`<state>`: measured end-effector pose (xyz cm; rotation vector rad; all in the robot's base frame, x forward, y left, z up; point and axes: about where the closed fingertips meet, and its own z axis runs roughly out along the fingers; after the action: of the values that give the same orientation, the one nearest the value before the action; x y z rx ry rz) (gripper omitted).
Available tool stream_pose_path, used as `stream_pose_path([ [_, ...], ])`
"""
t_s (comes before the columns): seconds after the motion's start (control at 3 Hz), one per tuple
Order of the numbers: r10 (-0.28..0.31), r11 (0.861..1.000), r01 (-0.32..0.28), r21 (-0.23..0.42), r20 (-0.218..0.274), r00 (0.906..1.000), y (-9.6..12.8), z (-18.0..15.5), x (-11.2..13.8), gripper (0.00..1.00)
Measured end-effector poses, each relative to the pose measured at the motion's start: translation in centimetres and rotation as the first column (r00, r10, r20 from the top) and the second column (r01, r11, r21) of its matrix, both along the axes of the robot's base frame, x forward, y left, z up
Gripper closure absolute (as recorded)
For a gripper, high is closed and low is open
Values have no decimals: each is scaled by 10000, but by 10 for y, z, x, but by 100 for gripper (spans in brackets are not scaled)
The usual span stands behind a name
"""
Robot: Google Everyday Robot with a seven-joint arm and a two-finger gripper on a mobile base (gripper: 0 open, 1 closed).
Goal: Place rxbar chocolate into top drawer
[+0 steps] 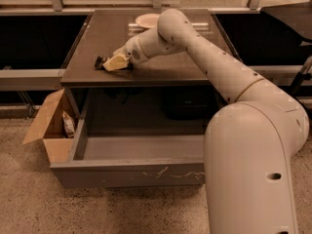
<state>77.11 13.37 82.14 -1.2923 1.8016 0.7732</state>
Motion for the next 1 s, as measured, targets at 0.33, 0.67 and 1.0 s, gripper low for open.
stream_pose_path([
  [0.33,160,9999,-160,31,42,9999,5,4,-4,89],
  [0.67,432,9988,-446,223,572,9974,10,31,-13,100],
  [1.0,838,9948,-907,463,1338,9875,20,73,-34,100],
])
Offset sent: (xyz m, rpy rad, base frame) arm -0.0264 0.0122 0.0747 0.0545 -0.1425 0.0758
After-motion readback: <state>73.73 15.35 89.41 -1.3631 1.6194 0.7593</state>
